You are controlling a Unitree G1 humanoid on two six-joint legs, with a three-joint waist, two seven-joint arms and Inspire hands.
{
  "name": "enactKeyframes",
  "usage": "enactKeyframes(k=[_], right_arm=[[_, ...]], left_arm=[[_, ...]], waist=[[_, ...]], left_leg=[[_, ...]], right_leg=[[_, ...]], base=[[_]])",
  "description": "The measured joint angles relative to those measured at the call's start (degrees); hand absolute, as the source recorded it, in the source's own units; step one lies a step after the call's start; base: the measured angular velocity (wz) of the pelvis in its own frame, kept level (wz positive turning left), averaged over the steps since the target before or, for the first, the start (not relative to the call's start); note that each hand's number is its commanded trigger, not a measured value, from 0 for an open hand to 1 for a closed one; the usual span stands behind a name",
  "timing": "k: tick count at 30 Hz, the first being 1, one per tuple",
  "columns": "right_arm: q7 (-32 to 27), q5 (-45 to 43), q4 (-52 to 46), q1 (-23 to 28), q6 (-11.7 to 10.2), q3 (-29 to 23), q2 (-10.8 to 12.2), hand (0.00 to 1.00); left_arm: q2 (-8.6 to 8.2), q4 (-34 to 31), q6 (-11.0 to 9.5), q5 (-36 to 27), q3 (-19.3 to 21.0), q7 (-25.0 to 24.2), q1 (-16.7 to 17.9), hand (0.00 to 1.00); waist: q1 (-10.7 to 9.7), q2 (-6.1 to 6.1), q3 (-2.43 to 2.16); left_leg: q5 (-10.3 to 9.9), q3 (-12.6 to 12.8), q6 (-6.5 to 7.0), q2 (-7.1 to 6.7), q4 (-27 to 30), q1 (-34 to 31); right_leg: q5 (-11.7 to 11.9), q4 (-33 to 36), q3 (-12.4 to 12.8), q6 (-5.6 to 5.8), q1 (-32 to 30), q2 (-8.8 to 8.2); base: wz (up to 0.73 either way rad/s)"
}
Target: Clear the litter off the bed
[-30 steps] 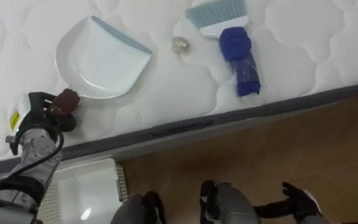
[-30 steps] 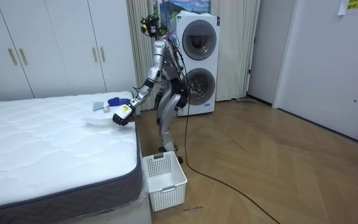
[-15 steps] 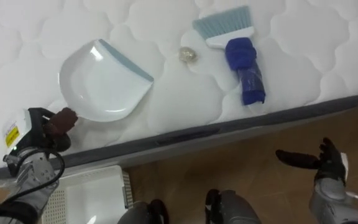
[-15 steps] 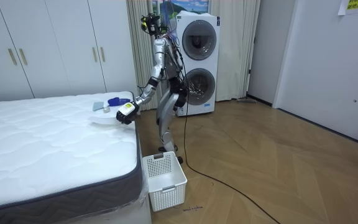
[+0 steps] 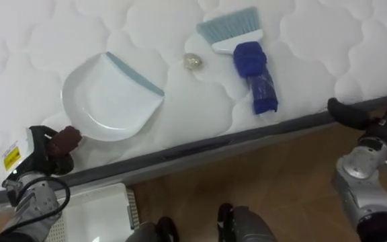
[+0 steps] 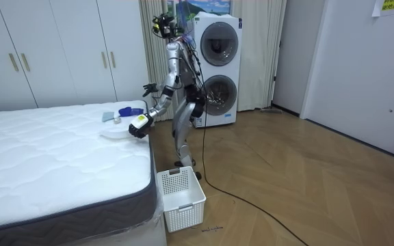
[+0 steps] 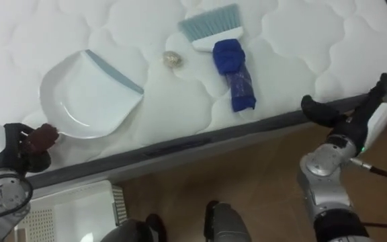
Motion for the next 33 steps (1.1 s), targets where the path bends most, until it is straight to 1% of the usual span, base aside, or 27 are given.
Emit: enactKeyframes(k=[1,2,4,6,7,10,11,15,19,20,23,24,26,28,30,33], right_arm=[[-0.44,-0.16,-0.15,-0.58,-0.35,0.31,0.01,0.00],[-0.99,-0.87,-0.15,-1.82,-0.50,0.78,-0.01,0.00],[-1.31,-1.79,-0.13,-3.22,-0.77,1.75,-0.08,0.00],[-1.27,-1.97,0.01,-4.34,-1.70,3.59,-0.13,0.00],[-1.13,-1.95,0.30,-4.63,-1.84,4.11,-0.15,0.00],[-0.27,-1.76,0.77,-5.92,-1.84,6.30,-0.19,0.00],[0.51,-1.78,0.76,-6.37,-1.84,6.74,-0.20,0.00],[3.55,-1.32,1.41,-7.65,-1.84,8.57,-0.36,0.00],[6.60,-0.25,2.63,-7.77,-1.74,11.35,-0.36,0.00],[7.43,0.63,2.89,-7.85,-1.66,11.90,-0.35,0.00],[9.75,4.89,5.13,-9.63,-1.34,14.05,-0.33,0.00],[10.62,5.85,5.33,-9.85,-0.93,14.20,-0.33,0.00],[12.19,7.94,5.60,-10.07,-0.93,14.83,-0.36,0.00],[13.95,9.63,6.78,-10.59,-0.91,15.84,-0.27,0.00],[16.13,9.98,7.50,-10.88,-0.06,16.55,-0.26,0.00],[17.88,11.17,7.81,-10.88,0.37,17.44,-0.24,0.00]], left_arm=[[0.17,0.06,0.01,0.00,-0.16,-0.09,-0.05,1.00],[0.56,0.07,-0.01,0.01,-0.87,-0.17,-0.24,1.00],[0.93,0.07,-0.03,0.23,-2.44,-0.31,-0.66,1.00],[0.98,0.34,-0.37,0.47,-3.27,-0.70,-1.68,1.00],[0.98,0.72,-0.41,0.47,-3.77,-0.80,-2.16,1.00],[1.07,1.74,-0.61,0.45,-4.46,-2.69,-3.94,1.00],[1.08,1.58,-0.60,0.46,-4.49,-3.26,-4.54,1.00],[1.19,1.07,-0.59,0.91,-4.58,-5.62,-6.62,1.00],[1.22,0.94,-0.64,0.88,-5.63,-6.62,-7.31,1.00],[1.23,0.96,-0.63,0.87,-6.15,-6.76,-7.65,1.00],[1.34,0.97,-0.58,0.87,-6.69,-7.38,-8.20,1.00],[1.34,0.96,-0.64,0.85,-6.87,-7.67,-8.35,1.00],[1.35,0.94,-0.61,0.84,-7.07,-7.96,-8.59,1.00],[1.35,0.96,-0.59,0.85,-7.24,-8.02,-9.00,1.00],[1.34,0.82,-0.65,0.82,-7.27,-8.03,-9.24,1.00],[1.33,-0.16,-0.65,0.81,-7.44,-8.09,-9.26,1.00]], waist=[[-0.05,-0.13,0.06],[-0.14,-0.42,0.05],[0.07,-0.62,0.14],[1.00,-1.12,0.49],[1.23,-1.18,0.62],[1.84,-1.19,1.26],[2.31,-1.10,1.45],[3.50,-1.03,1.55],[4.17,-1.04,1.55],[4.66,-1.06,1.57],[4.73,-1.06,1.58],[4.83,-1.06,1.58],[5.05,-1.10,1.61],[5.18,-1.15,1.88],[5.43,-1.04,2.35],[5.94,-1.03,2.42]], left_leg=[[0.01,0.07,0.01,-0.03,0.00,-0.01],[0.01,0.19,0.03,-0.04,0.02,-0.13],[0.01,0.16,0.03,-0.02,0.14,-0.14],[0.02,0.18,0.04,0.23,0.94,-0.09],[0.02,0.18,0.04,0.31,1.08,-0.09],[-0.05,0.24,0.11,0.80,2.07,-0.67],[-0.44,0.21,0.34,0.95,2.18,-0.99],[-0.56,-0.11,0.50,1.01,3.05,-2.65],[-0.57,-0.39,0.50,0.92,3.03,-2.81],[-0.57,-0.38,0.51,0.93,3.03,-2.80],[-0.56,-0.39,0.52,0.91,2.97,-2.87],[-0.56,-0.39,0.52,0.89,2.96,-2.89],[-0.57,-0.43,0.54,0.82,2.97,-2.90],[-0.57,-0.50,0.55,0.76,2.98,-2.92],[-0.56,-0.69,0.56,0.74,3.02,-3.16],[-0.56,-1.12,0.56,0.67,3.04,-3.75]], right_leg=[[-0.02,0.06,0.08,0.04,-0.06,-0.04],[0.00,0.13,0.30,0.11,-0.34,-0.05],[0.02,0.10,0.30,0.14,-0.34,-0.06],[0.01,0.29,0.36,0.12,-0.24,0.08],[0.01,0.36,0.32,0.11,-0.18,0.10],[-0.22,1.06,0.09,0.01,-0.24,0.13],[-0.31,1.25,-0.06,0.00,-0.59,0.19],[-0.26,2.04,-0.37,-0.06,-2.00,0.01],[-0.27,1.99,-0.61,-0.06,-1.98,-0.06],[-0.28,2.00,-0.61,-0.05,-1.98,-0.06],[-0.37,1.98,-1.09,-0.12,-1.83,-0.36],[-0.41,1.98,-1.19,-0.10,-1.79,-0.44],[-0.44,1.98,-1.19,-0.04,-1.79,-0.50],[-0.47,2.04,-1.25,0.00,-1.77,-0.55],[-0.50,2.00,-1.43,0.01,-1.81,-0.56],[-0.69,2.00,-1.86,-0.08,-2.08,-0.64]], base=[[0.00],[-0.03],[-0.02],[-0.03],[0.00],[0.04],[0.00],[0.02],[0.04],[0.00],[0.04],[0.07],[0.02],[0.00],[0.03],[0.06]])
